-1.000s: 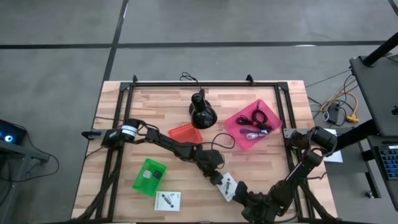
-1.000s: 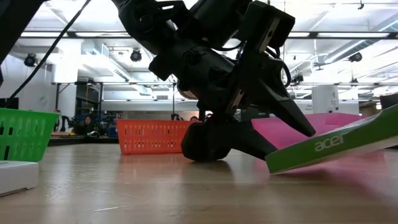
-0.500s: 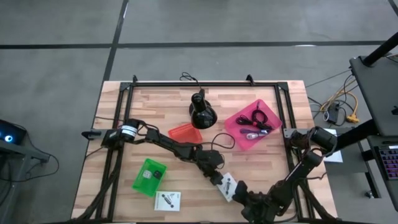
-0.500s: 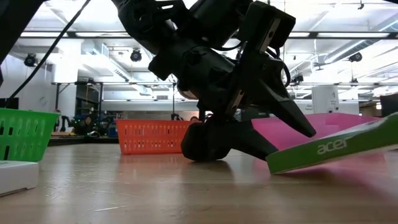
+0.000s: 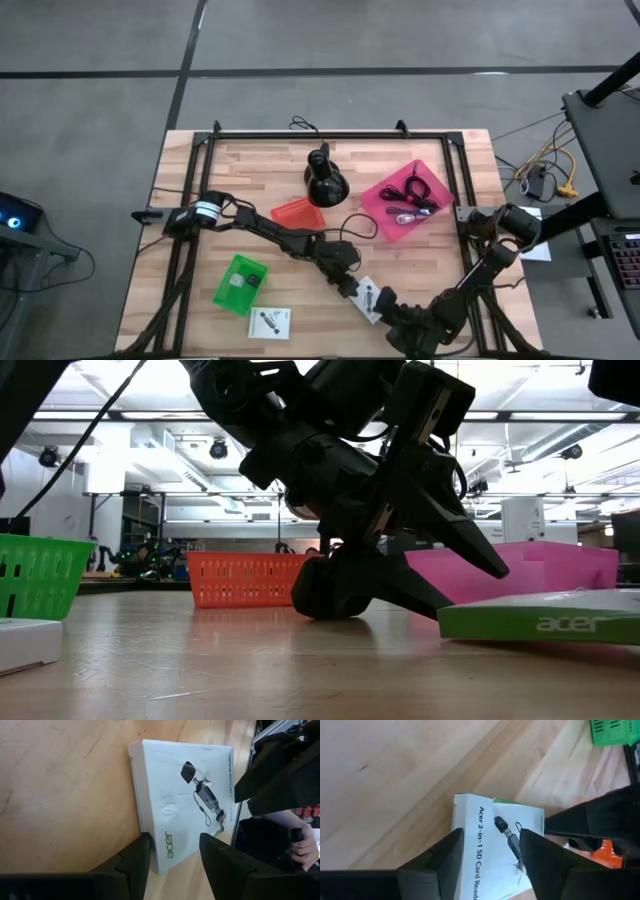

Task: Pick and place items into bin
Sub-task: Put the right white card reader box into the orange bin

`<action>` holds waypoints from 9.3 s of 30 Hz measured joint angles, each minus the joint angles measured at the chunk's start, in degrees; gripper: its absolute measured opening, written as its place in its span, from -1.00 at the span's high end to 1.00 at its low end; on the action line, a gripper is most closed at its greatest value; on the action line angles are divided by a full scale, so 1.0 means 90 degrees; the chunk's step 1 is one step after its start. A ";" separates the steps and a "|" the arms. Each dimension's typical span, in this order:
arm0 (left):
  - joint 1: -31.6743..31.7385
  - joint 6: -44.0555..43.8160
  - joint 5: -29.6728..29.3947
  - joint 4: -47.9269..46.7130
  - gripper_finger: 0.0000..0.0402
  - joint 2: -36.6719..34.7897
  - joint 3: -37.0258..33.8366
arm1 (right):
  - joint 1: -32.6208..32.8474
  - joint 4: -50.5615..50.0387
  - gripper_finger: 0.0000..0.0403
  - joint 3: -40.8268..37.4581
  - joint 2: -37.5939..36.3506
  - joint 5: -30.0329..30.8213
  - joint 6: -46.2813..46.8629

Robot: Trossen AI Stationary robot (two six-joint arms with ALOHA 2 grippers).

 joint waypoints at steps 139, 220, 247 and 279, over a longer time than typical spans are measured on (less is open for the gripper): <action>0.0019 0.0605 0.0131 -0.0221 0.23 -0.0272 0.0109 | -0.0294 0.0390 -0.07 -0.0019 -0.0068 0.1138 -0.0791; 0.0013 0.3395 0.0995 -0.0259 0.67 -0.0232 0.0527 | -0.0313 0.0055 -0.07 -0.0081 -0.0039 -0.0203 -0.0845; 0.0034 0.3298 0.1277 0.0009 0.67 -0.0228 0.0425 | -0.0241 0.0001 0.78 0.0199 -0.0042 0.0115 -0.1001; 0.0068 0.3281 0.1535 0.0976 0.67 -0.0206 0.0421 | -0.0310 -0.1443 0.86 0.0404 -0.0365 0.1809 0.0160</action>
